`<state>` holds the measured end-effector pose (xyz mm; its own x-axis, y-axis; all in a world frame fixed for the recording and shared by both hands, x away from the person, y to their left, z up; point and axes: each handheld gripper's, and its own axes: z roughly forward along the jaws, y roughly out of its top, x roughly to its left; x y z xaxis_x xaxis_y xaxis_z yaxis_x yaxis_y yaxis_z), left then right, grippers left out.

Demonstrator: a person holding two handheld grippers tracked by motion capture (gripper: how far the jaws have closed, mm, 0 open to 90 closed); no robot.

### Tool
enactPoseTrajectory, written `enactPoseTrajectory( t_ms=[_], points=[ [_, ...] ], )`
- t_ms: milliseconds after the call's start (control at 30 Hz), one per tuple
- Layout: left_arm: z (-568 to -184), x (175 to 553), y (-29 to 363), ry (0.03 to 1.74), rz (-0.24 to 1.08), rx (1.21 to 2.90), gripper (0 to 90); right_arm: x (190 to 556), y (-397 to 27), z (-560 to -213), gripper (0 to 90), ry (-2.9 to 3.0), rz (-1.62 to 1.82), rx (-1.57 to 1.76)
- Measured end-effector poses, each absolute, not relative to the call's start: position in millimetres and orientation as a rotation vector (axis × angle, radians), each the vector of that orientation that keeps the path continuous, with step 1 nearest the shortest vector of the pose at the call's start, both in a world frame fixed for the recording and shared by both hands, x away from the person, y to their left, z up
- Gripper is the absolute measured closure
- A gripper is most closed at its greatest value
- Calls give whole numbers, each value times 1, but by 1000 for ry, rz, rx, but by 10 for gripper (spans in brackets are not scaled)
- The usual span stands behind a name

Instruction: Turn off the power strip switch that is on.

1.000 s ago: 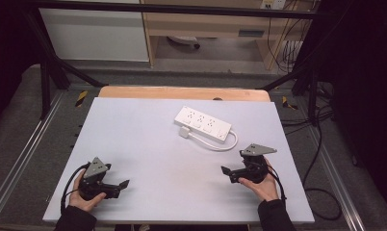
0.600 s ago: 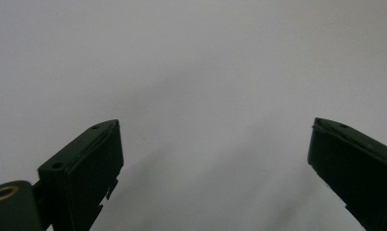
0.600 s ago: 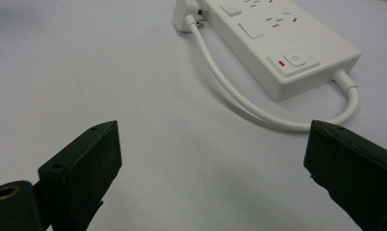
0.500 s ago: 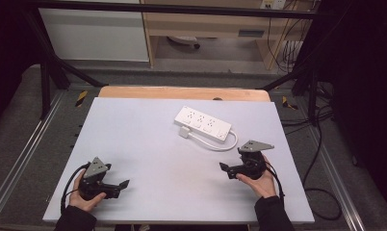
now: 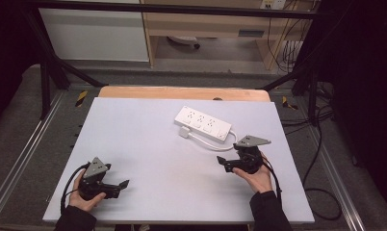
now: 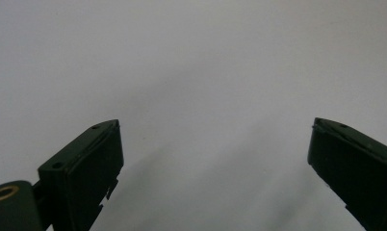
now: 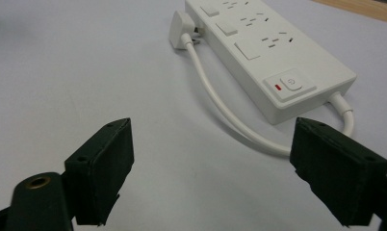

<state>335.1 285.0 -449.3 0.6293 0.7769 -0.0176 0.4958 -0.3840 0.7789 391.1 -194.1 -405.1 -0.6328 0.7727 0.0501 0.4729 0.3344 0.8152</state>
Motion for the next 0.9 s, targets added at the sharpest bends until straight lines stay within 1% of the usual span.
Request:
enactPoseTrajectory(
  t_ms=[67,133,300,500,567,600,633,900],
  points=[
    [-449,335,285,994,453,2062,49,392,-194,-405,190,2253,1205,1110],
    [-450,335,285,995,453,2062,49,393,-194,-405,220,2252,1202,1114],
    [-450,335,285,996,454,2062,49,395,-192,-404,263,2253,1198,1106],
    [-449,335,285,995,457,2062,49,399,-191,-401,342,2241,1198,1108],
    [-449,335,286,995,457,2062,49,400,-190,-400,375,2234,1202,1116],
    [-449,335,286,995,457,2062,49,401,-189,-399,406,2233,1211,1104],
    [-449,335,286,995,457,2062,49,401,-189,-399,406,2233,1211,1104],
    [-449,335,286,996,458,2062,49,405,-187,-398,512,2215,1238,1116]
  ],
)
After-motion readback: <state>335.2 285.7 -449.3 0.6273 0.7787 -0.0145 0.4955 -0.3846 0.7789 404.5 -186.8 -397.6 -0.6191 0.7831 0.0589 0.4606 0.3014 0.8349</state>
